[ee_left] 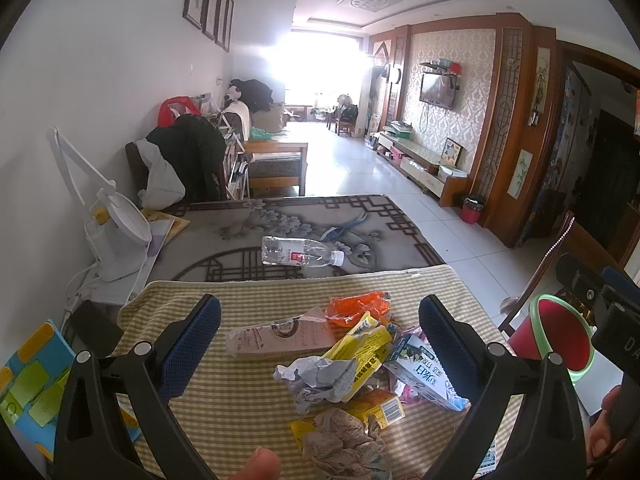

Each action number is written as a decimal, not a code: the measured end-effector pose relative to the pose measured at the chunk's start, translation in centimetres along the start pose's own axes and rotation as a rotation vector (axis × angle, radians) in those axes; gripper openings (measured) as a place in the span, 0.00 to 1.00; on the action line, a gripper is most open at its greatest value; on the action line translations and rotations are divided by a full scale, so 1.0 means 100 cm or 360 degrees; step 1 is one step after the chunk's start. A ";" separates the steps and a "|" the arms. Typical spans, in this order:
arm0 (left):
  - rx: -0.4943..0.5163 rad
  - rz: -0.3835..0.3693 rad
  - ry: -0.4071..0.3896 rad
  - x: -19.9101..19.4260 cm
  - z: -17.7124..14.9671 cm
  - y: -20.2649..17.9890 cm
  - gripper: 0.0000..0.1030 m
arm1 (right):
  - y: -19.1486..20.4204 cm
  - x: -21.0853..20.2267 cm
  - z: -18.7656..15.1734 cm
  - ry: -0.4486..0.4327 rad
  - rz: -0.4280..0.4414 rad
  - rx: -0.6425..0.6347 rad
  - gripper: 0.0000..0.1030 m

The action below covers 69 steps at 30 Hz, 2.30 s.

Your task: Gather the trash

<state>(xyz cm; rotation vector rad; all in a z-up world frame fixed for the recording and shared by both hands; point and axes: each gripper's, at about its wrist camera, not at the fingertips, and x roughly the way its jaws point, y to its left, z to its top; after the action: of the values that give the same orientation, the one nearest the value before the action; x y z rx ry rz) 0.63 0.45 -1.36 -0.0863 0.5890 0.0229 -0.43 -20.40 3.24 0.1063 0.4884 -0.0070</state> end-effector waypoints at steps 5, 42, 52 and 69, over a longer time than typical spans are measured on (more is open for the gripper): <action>0.0001 0.0000 0.0001 0.000 0.000 0.000 0.92 | 0.001 0.000 0.000 0.0008 0.0000 -0.0003 0.96; -0.0004 0.0157 0.0435 0.042 -0.073 0.080 0.92 | 0.019 0.058 -0.144 0.0954 0.0501 -0.0443 0.97; -0.0167 -0.0304 0.0734 0.064 -0.116 0.052 0.87 | 0.027 0.071 -0.214 0.1302 0.0649 -0.0387 0.53; -0.0142 -0.0368 0.0806 0.102 -0.113 0.020 0.49 | -0.015 0.060 -0.148 0.0860 0.0441 -0.0106 0.50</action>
<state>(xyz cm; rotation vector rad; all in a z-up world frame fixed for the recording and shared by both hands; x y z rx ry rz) 2.70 1.44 -16.55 -0.2506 1.0810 -0.2032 -2.10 -20.22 -12.70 0.1097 1.0093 0.3161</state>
